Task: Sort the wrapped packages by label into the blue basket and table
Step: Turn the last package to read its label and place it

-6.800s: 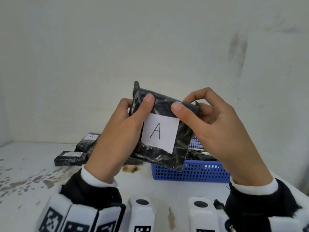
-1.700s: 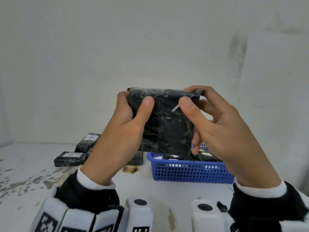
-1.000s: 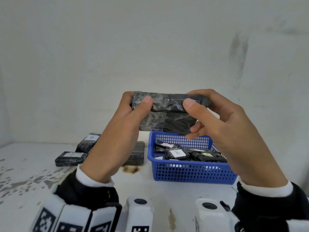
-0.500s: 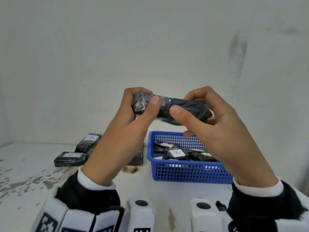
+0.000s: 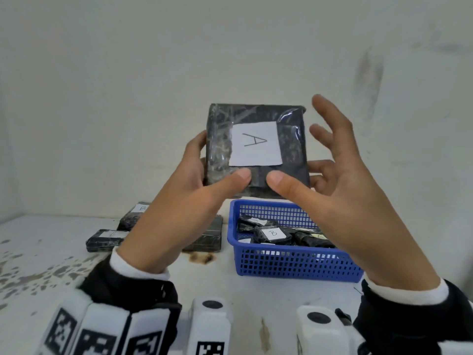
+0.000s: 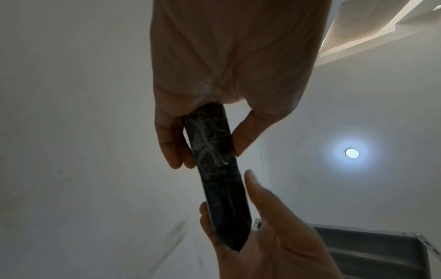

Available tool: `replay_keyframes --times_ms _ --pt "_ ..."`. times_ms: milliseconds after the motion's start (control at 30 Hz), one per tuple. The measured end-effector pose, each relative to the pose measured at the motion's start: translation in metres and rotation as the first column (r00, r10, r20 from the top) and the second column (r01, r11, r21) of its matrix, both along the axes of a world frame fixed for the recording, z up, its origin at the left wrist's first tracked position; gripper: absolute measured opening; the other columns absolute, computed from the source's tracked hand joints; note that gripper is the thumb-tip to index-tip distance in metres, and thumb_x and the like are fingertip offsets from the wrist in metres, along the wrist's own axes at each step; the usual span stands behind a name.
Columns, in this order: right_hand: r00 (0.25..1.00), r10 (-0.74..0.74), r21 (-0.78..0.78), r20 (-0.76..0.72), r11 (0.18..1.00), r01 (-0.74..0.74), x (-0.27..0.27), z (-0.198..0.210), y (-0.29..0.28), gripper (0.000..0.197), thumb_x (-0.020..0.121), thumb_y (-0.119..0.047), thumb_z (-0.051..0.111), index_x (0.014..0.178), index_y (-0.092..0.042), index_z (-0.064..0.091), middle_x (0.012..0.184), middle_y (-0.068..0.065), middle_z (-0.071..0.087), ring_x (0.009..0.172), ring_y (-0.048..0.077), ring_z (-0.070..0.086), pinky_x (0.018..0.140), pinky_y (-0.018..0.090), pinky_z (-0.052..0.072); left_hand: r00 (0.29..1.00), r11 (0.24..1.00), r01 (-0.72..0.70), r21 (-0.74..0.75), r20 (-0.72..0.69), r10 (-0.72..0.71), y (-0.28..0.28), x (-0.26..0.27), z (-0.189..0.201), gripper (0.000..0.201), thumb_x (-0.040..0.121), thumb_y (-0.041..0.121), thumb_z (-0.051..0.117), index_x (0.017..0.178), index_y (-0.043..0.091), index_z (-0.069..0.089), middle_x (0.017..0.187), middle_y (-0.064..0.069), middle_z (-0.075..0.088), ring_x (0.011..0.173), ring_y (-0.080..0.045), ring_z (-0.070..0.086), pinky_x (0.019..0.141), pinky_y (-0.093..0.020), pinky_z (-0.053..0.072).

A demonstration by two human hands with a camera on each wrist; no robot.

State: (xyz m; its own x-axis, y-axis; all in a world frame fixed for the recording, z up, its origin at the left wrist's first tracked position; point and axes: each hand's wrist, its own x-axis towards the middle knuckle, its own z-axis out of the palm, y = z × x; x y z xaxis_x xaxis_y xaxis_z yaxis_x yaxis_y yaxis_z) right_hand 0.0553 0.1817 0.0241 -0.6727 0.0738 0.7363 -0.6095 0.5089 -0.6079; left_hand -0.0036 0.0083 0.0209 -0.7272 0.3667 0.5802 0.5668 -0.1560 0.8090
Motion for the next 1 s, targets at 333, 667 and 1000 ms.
replay_keyframes --times_ms 333,667,1000 --pt "0.999 0.027 -0.05 0.032 0.998 -0.026 -0.0028 -0.0001 -0.0009 0.1 0.077 -0.043 0.081 0.148 -0.061 0.013 0.114 -0.006 0.073 0.102 0.016 0.071 0.096 0.043 0.054 0.998 0.998 -0.06 0.016 -0.01 0.06 0.0022 0.0004 -0.0007 0.064 0.084 0.029 0.061 0.142 0.022 0.036 0.114 0.007 0.071 0.091 -0.008 0.071 0.073 -0.028 0.059" --pt "0.997 0.046 -0.106 0.064 0.994 -0.039 0.0024 0.0046 -0.0016 0.072 0.084 -0.03 0.071 0.14 -0.055 0.034 0.102 0.0 0.075 0.089 0.024 0.072 0.081 0.034 0.062 0.993 0.998 -0.056 0.036 0.11 0.051 0.0023 0.0004 -0.0009 0.037 0.091 0.034 0.055 0.126 0.022 0.051 0.107 0.007 0.074 0.097 -0.01 0.07 0.089 -0.035 0.053" --pt "0.993 -0.081 -0.012 0.089 0.997 0.082 0.0015 0.0015 -0.0029 0.058 0.086 -0.041 0.07 0.131 -0.061 0.04 0.091 -0.003 0.075 0.06 0.005 0.064 0.058 0.021 0.055 0.985 0.99 -0.122 -0.065 0.117 0.129 0.0035 -0.0009 -0.0015 0.06 0.071 0.059 0.071 0.115 0.021 0.056 0.108 0.002 0.072 0.099 -0.02 0.07 0.091 -0.049 0.054"
